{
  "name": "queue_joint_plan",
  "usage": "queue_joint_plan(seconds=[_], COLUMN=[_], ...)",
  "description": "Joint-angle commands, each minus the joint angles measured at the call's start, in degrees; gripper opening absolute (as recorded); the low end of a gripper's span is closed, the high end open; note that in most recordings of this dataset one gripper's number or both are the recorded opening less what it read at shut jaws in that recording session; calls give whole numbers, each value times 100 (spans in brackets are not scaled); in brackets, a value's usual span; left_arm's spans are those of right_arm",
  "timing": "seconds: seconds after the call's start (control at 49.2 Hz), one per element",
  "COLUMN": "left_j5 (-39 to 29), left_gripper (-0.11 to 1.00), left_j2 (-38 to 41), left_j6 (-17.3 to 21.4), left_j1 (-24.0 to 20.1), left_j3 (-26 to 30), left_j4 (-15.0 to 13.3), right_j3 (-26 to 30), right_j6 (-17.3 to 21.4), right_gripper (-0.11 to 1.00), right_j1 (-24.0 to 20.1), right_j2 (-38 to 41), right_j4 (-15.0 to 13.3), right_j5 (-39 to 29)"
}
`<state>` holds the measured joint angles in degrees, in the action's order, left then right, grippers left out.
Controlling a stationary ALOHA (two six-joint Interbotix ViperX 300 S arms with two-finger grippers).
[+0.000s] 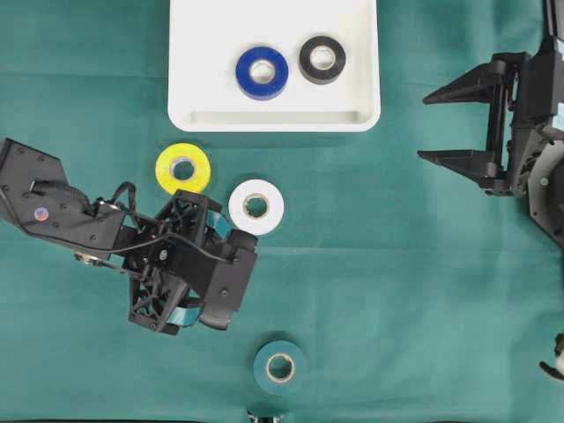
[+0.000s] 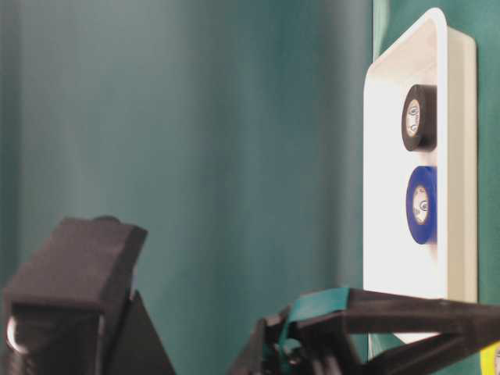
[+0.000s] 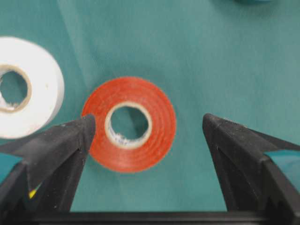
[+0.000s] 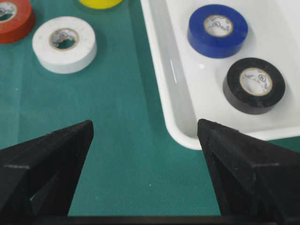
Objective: Pick up the tape from a random location and place it into the white case.
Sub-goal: 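Close the left gripper inside the red-orange roll and lift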
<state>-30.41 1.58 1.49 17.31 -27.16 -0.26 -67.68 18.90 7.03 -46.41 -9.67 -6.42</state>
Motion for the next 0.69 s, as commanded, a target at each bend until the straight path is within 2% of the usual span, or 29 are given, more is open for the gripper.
queue_joint_plan(seconds=[0.0,0.671], left_j5=[255,800], left_gripper=[98,98], left_j2=[0,765], left_j6=[18,26], left_j1=[53,123], left_j3=[-62,-343], left_j4=[18,18], right_j3=[141,132], right_j6=[9,18], right_gripper=[90,89], right_j1=[0,9], right_j2=[26,97], right_j4=[-18,-18], right_j5=[26,26])
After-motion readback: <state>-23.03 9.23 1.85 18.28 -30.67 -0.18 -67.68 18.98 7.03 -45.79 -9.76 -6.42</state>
